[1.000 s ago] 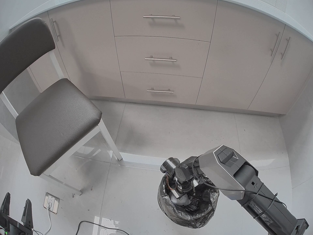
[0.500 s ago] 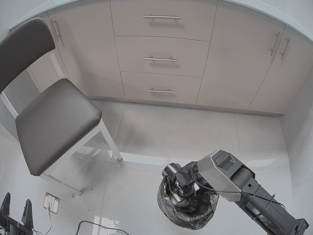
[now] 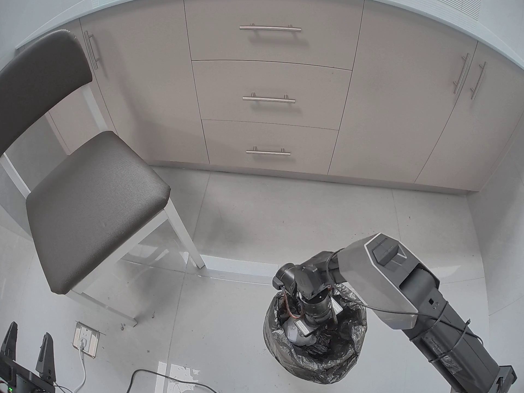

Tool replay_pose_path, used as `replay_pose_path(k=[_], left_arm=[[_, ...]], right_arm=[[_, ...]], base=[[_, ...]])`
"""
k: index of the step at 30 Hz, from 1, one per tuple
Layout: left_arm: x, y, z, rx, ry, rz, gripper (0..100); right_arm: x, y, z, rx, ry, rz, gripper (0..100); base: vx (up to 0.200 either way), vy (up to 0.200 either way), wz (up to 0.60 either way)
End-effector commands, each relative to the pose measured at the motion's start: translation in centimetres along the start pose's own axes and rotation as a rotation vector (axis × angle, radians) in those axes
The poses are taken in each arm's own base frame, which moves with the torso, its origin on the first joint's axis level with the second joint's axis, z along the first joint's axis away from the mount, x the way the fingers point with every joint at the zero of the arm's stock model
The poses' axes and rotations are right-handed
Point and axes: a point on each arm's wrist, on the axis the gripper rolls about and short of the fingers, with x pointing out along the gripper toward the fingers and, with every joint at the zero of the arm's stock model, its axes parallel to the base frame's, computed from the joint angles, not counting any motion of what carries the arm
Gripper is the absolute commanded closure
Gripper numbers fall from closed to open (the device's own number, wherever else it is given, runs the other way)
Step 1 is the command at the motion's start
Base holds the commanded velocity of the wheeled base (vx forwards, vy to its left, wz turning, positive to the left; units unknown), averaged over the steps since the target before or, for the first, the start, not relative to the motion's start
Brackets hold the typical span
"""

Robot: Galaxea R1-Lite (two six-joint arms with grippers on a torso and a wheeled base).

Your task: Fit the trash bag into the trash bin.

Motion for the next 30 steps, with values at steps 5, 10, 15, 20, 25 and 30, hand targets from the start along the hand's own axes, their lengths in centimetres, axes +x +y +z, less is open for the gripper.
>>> replay_pose_path(k=[5, 10, 15, 20, 25, 30], left_arm=[[-0.1, 0.0, -0.2, 0.002, -0.011, -0.001, 0], [-0.1, 0.0, -0.2, 0.011, -0.012, -0.003, 0], [-0.1, 0.0, -0.2, 0.012, -0.009, -0.002, 0], [-0.1, 0.0, -0.3, 0.012, -0.006, 0.000, 0], [-0.1, 0.0, -0.2, 0.013, -0.010, 0.004, 0], [-0.1, 0.0, -0.2, 0.011, -0.007, 0.004, 0]], right_arm=[[-14.9, -4.3, -1.7, 0.059, -0.065, 0.053, 100], [-20.0, -6.0, -3.4, 0.075, -0.103, 0.060, 100], [-27.0, -8.7, -6.2, 0.126, -0.248, 0.083, 100], [-31.0, -10.8, -9.1, 0.152, -0.294, 0.080, 100], [-34.9, -13.3, -14.1, 0.195, -0.277, 0.084, 100], [-37.7, -15.0, -18.4, 0.236, -0.282, 0.083, 100]], base=[[0.000, 0.000, 0.00], [0.000, 0.000, 0.00], [0.000, 0.000, 0.00], [0.000, 0.000, 0.00], [0.000, 0.000, 0.00], [0.000, 0.000, 0.00]])
